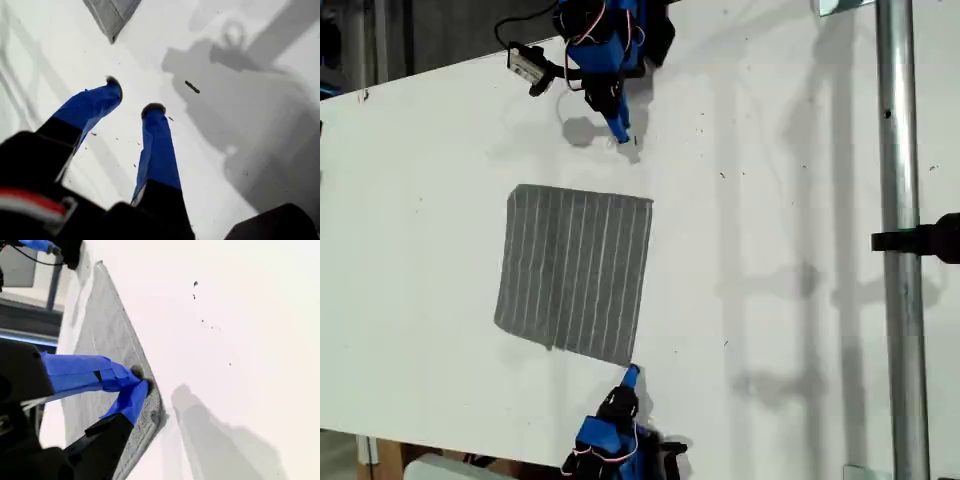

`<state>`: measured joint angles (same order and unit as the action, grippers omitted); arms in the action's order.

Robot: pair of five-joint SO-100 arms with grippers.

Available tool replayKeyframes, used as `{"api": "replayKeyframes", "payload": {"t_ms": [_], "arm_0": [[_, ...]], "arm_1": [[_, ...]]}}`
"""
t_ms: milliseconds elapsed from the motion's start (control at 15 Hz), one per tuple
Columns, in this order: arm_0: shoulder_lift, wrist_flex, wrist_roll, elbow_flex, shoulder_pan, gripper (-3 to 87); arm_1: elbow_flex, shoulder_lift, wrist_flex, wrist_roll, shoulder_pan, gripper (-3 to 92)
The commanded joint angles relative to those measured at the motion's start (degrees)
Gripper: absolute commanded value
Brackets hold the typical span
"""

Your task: Grasp corners of a towel and fold twice.

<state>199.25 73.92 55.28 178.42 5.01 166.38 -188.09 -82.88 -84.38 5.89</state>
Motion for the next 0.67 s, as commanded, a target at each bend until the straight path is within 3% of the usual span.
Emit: {"api": "replayKeyframes", "payload": {"t_ms": [0, 600], "arm_0": [[0.0, 0.2, 30.3, 0.3, 7.5, -2.6], [0.0, 0.2, 30.7, 0.3, 7.4, -2.6]], "arm_1": [[-0.7, -0.3, -0.7, 1.2, 0.8, 1.4], [-0.9, -0.3, -0.8, 0.8, -0.6, -0.2]]}}
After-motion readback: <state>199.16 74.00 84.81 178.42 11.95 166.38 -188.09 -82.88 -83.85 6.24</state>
